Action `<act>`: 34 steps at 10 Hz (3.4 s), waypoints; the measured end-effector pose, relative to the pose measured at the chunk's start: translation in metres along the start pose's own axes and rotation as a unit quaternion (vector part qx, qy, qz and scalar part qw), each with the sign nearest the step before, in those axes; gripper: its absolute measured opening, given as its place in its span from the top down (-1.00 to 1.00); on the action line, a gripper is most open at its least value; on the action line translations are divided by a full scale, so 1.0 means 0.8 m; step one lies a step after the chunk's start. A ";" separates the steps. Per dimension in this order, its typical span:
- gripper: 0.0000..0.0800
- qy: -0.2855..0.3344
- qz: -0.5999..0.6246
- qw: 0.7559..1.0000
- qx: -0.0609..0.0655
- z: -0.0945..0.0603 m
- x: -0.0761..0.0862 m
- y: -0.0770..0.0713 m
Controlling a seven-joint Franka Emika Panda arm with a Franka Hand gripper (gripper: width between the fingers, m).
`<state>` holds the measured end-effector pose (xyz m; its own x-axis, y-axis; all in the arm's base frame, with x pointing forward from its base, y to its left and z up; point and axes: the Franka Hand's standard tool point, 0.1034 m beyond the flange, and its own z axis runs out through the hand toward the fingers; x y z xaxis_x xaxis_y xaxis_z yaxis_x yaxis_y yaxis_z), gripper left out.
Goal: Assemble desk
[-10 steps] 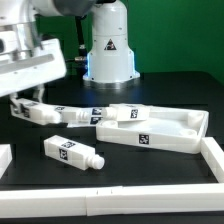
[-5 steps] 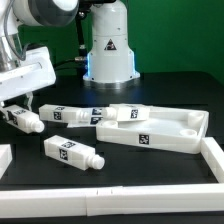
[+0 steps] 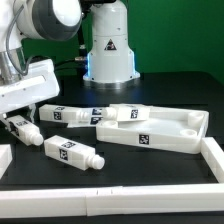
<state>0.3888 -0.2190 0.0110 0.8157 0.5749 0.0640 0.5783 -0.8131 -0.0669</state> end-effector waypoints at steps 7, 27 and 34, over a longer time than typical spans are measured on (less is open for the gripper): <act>-0.62 -0.008 0.028 0.999 0.015 -0.047 0.106 -0.014; 0.29 0.008 -0.120 0.992 -0.041 0.011 0.219 -0.028; 0.29 0.018 0.112 0.993 -0.016 0.001 0.209 0.025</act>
Offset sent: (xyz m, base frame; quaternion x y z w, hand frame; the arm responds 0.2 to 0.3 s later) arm 0.0240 0.0053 0.0443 0.0474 -0.0469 0.0762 0.9949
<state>0.5368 -0.1390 0.0196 0.9226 0.3758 0.0870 0.3809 -0.9232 -0.0514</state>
